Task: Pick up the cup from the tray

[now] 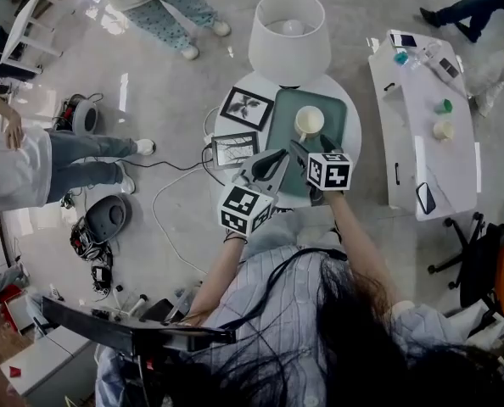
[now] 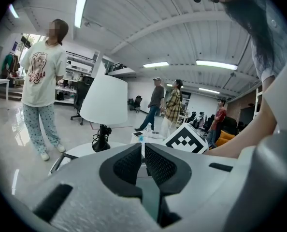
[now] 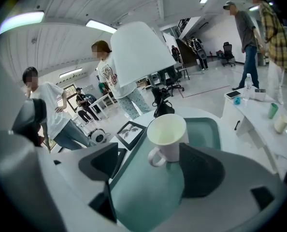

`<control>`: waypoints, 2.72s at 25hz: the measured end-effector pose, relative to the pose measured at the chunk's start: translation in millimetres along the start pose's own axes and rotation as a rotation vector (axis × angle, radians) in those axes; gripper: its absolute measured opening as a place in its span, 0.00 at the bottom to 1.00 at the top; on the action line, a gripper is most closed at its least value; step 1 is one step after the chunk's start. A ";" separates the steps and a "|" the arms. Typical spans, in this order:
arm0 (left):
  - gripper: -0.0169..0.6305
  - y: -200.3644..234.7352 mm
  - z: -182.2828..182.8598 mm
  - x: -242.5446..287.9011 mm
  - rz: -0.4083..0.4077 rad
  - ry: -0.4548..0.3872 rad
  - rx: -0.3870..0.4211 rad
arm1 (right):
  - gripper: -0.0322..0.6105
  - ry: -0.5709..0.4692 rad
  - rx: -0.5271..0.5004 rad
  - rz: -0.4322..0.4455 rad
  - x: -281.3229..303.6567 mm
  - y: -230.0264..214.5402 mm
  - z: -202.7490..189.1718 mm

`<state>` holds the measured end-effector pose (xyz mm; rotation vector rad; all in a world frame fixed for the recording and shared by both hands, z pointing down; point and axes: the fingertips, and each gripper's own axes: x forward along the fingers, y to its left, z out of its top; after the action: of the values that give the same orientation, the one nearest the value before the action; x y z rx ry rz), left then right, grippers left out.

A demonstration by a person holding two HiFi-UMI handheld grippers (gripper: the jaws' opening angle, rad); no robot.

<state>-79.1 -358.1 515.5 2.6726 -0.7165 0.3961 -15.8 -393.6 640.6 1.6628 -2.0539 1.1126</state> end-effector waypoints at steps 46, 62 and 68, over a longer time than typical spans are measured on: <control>0.05 48.2 -22.9 -10.4 0.081 0.070 -0.071 | 0.69 0.021 0.020 -0.194 71.7 -57.8 -7.0; 0.05 23.4 -26.8 -12.1 0.059 0.053 -0.066 | 0.69 -0.008 -0.028 -0.006 19.8 -25.0 5.6; 0.05 15.0 -29.1 -13.4 0.051 0.043 -0.064 | 0.69 -0.025 -0.045 0.038 -9.7 -14.2 14.5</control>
<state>-103.2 -353.1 540.9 2.5823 -0.7732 0.4350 3.8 -397.6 630.3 1.6313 -2.1178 1.0546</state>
